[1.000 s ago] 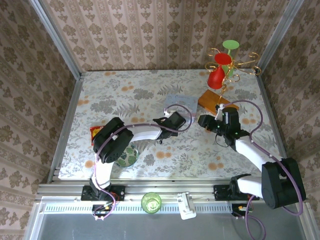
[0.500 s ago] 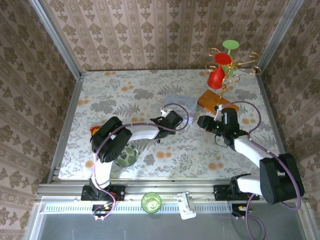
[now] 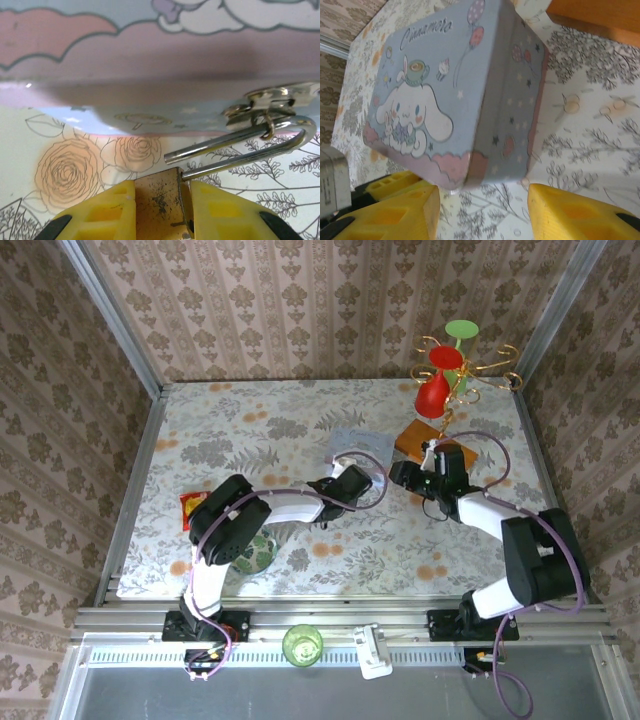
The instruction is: Unlock the padlock with the key
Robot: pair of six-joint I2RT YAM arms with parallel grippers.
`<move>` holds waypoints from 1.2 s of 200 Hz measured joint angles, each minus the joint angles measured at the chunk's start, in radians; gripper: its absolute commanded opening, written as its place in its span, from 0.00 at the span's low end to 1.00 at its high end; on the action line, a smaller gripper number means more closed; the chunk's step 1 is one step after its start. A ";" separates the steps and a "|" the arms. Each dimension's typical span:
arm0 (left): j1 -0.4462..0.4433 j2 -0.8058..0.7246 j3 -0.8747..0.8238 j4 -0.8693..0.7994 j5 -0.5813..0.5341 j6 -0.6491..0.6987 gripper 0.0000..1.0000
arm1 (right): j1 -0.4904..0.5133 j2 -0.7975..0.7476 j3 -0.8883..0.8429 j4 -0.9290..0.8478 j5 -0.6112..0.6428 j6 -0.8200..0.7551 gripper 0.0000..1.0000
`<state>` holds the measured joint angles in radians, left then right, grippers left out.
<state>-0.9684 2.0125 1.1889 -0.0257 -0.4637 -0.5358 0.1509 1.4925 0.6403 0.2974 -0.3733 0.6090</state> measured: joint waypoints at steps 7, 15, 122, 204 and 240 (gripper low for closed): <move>-0.002 0.003 0.000 0.013 -0.002 0.016 0.17 | 0.002 0.016 0.010 0.010 0.000 0.002 0.48; -0.005 0.005 0.000 0.024 -0.001 0.037 0.17 | 0.006 0.033 0.023 0.014 0.000 0.004 0.48; -0.060 0.023 0.027 0.187 0.007 0.295 0.17 | 0.077 0.180 0.133 0.045 0.026 0.019 0.40; -0.066 -0.049 -0.046 0.283 0.005 0.367 0.17 | 0.077 0.229 0.139 0.134 0.019 0.046 0.40; -0.092 -0.203 -0.074 0.291 -0.019 0.401 0.17 | 0.077 0.230 0.137 0.138 0.019 0.046 0.40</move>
<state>-1.0599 1.8095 1.1152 0.2653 -0.4828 -0.1352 0.2276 1.7229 0.7776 0.4358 -0.3546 0.6552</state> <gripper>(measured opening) 0.170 0.400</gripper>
